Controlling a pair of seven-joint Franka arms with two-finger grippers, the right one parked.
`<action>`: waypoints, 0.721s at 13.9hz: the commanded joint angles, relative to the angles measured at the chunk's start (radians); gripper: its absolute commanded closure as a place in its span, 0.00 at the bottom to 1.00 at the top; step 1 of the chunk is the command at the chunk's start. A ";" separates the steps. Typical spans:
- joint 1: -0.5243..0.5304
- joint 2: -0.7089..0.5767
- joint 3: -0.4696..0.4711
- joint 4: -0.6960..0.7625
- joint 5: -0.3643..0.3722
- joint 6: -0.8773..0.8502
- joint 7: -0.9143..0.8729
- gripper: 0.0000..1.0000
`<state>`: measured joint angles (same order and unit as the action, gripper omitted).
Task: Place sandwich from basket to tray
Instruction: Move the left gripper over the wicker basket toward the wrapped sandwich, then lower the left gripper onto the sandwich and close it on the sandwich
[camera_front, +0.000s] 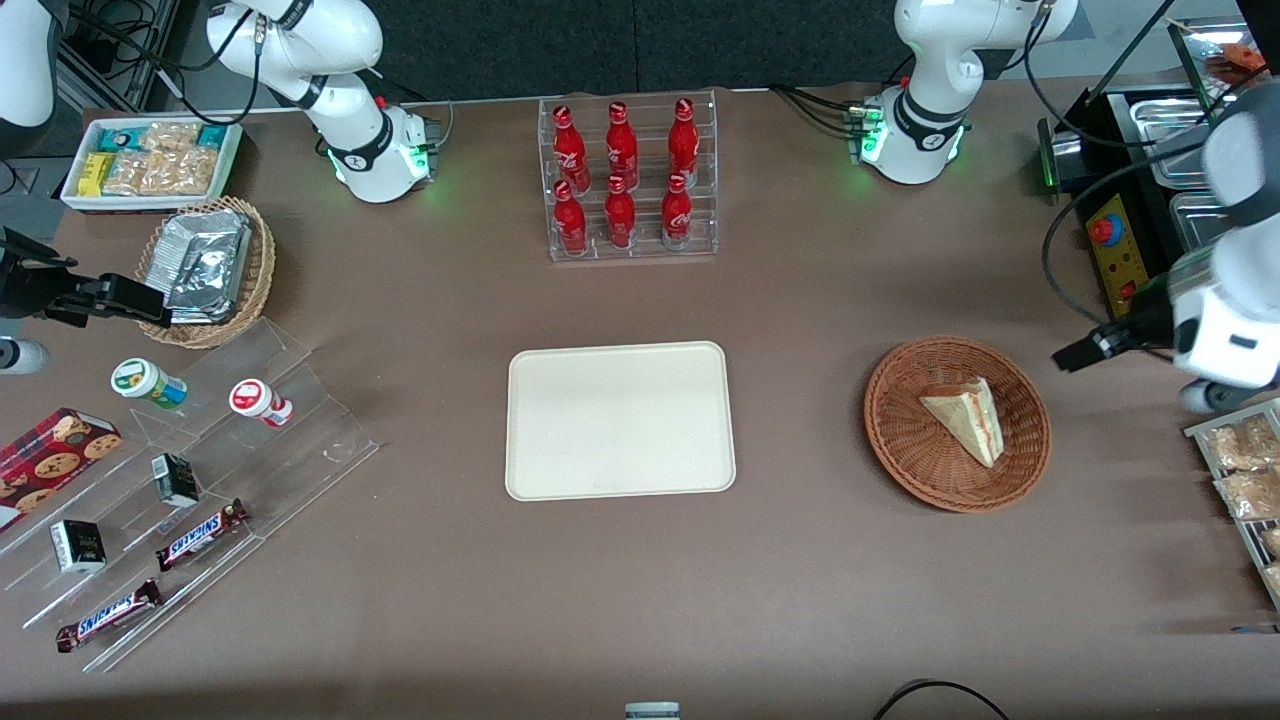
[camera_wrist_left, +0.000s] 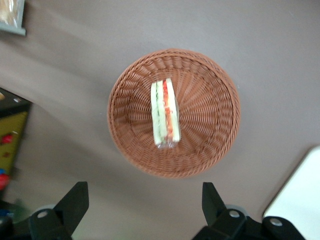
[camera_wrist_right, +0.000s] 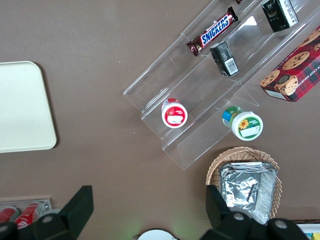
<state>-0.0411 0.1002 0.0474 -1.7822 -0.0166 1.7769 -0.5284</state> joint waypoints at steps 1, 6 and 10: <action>-0.025 -0.034 -0.009 -0.152 0.004 0.157 -0.197 0.00; -0.036 -0.028 -0.008 -0.356 0.004 0.445 -0.338 0.00; -0.029 0.027 -0.006 -0.427 0.003 0.614 -0.349 0.00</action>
<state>-0.0673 0.1058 0.0380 -2.1877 -0.0166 2.3401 -0.8544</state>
